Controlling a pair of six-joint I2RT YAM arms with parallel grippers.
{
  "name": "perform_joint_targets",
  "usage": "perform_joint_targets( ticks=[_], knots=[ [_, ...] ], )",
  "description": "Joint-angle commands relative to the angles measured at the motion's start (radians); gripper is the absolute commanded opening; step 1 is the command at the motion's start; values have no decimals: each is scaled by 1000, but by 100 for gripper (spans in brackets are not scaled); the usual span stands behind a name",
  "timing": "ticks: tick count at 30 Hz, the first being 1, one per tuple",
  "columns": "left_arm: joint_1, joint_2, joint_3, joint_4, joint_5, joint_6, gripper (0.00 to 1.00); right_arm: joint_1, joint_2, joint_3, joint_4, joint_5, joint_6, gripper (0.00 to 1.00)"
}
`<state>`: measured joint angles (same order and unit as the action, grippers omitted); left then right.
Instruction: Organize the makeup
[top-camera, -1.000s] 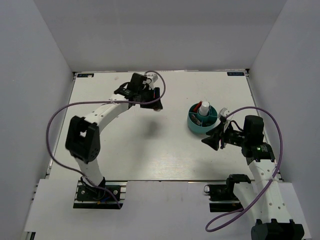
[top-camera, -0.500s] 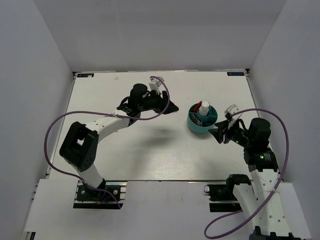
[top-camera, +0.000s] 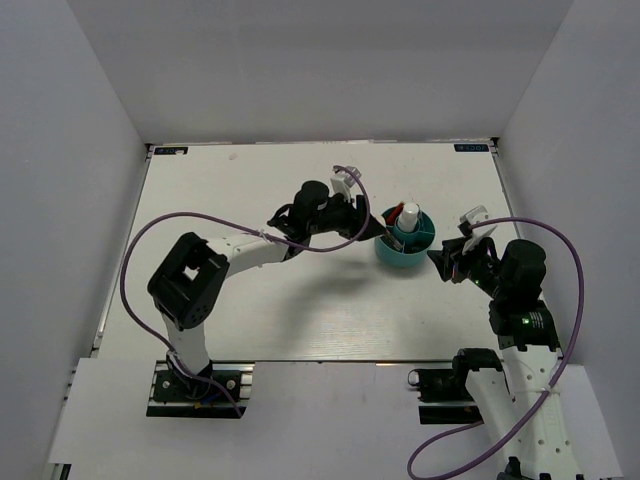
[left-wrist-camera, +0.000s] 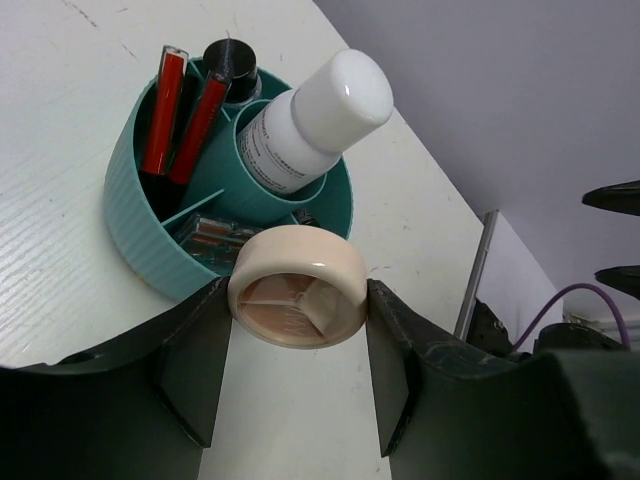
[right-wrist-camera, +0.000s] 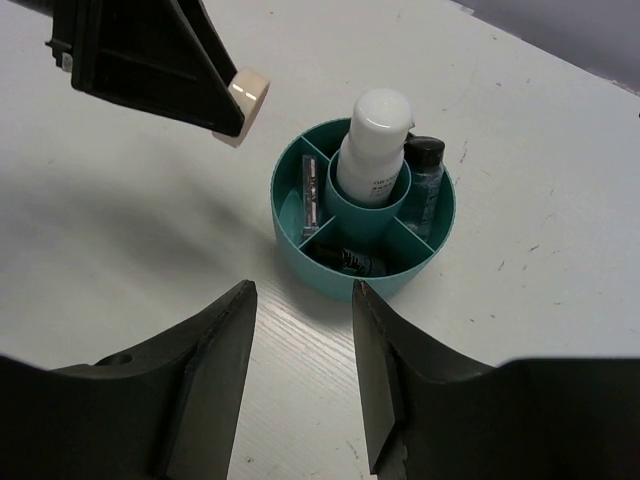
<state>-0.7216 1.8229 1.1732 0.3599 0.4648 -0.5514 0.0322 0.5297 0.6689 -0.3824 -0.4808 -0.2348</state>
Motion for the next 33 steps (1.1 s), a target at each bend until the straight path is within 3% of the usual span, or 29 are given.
perform_joint_targets(
  ticks=[1, 33],
  knots=[
    [-21, 2, 49, 17, -77, 24, 27, -3, -2, 6, 42, 18, 20, 50],
    [-85, 153, 169, -32, -175, 90, 31, -3, 1, -11, 56, 27, 40, 51]
  ],
)
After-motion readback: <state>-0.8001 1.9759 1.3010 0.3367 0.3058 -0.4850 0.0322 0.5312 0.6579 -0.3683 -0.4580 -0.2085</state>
